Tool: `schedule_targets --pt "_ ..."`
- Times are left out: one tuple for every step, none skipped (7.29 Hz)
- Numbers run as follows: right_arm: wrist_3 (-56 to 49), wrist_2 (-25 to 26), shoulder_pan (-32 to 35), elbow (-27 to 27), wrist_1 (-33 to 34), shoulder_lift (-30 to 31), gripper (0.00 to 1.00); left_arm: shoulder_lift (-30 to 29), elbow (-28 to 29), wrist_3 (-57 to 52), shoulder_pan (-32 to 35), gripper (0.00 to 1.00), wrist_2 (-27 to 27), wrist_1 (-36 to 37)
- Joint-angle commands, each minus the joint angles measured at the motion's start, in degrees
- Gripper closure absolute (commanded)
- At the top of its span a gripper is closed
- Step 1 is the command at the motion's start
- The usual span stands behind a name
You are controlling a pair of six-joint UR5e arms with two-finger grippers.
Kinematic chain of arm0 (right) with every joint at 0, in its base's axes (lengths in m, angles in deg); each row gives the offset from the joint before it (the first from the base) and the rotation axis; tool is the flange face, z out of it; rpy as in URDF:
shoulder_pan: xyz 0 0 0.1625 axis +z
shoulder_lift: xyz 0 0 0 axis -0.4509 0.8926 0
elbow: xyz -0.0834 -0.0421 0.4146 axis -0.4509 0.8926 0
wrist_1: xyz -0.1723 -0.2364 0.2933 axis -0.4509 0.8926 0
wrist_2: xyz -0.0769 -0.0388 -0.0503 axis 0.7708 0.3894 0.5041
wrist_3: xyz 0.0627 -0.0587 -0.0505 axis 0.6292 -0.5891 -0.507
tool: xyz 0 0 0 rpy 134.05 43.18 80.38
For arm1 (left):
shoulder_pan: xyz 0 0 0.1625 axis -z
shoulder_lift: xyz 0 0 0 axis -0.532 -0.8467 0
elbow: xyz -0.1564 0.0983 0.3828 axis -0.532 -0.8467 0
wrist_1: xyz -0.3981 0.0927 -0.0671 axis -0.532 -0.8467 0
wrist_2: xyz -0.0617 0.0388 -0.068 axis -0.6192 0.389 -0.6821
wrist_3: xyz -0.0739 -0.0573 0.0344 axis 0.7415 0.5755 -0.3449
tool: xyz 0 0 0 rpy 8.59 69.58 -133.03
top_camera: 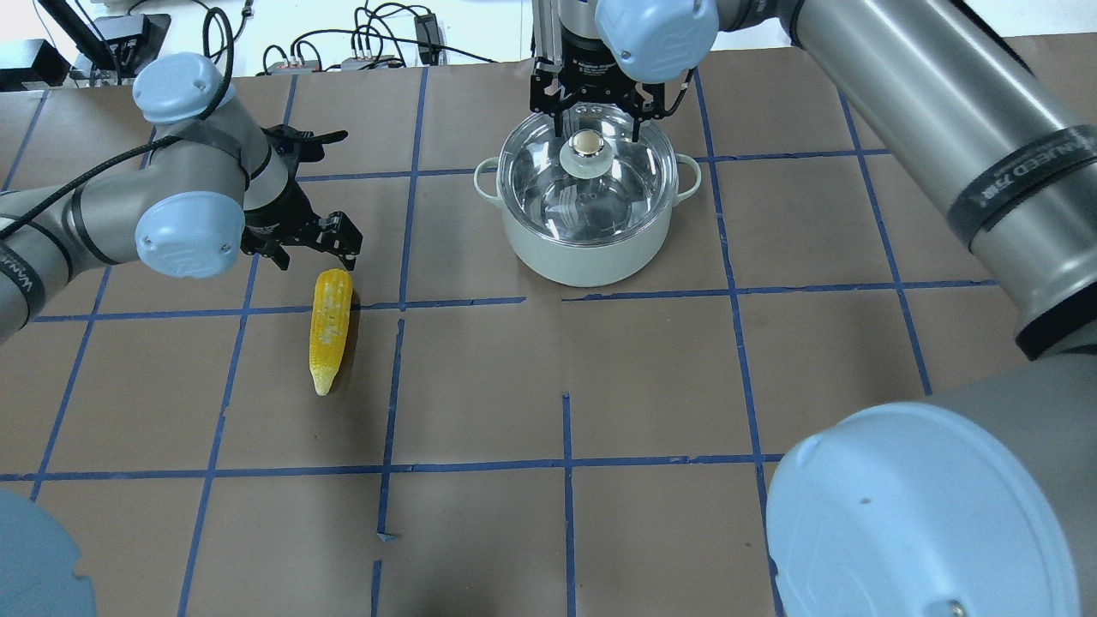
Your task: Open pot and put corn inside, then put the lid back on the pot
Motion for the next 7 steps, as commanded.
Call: schedule_targets --pt "1.4 0.0 0.3 0.3 2.5 -2.6 0.02 0.5 -3.6 0.4 -0.9 0.00 0.1 3.3" --pt "1.4 0.0 0.3 0.2 2.7 -2.8 0.11 0.3 -5.4 0.5 -0.9 0.00 0.1 5.5" --pt "1.4 0.0 0.3 0.2 2.7 -3.3 0.12 -0.2 -6.9 0.6 -0.9 0.00 0.1 8.2" --pt "1.4 0.1 0.3 0.3 2.7 -3.4 0.15 -0.5 -8.9 0.7 -0.9 0.00 0.1 10.9" --pt "1.5 0.1 0.5 0.3 2.3 -3.2 0.23 -1.3 -10.6 0.6 -0.9 0.00 0.1 14.2" --pt "1.4 0.2 0.5 0.1 1.7 -3.2 0.36 -2.1 -11.2 0.6 -0.9 0.00 0.1 15.3" --pt "1.4 -0.3 0.6 0.1 1.3 -3.2 0.49 -2.3 -11.3 0.6 -0.9 0.00 0.1 15.6"
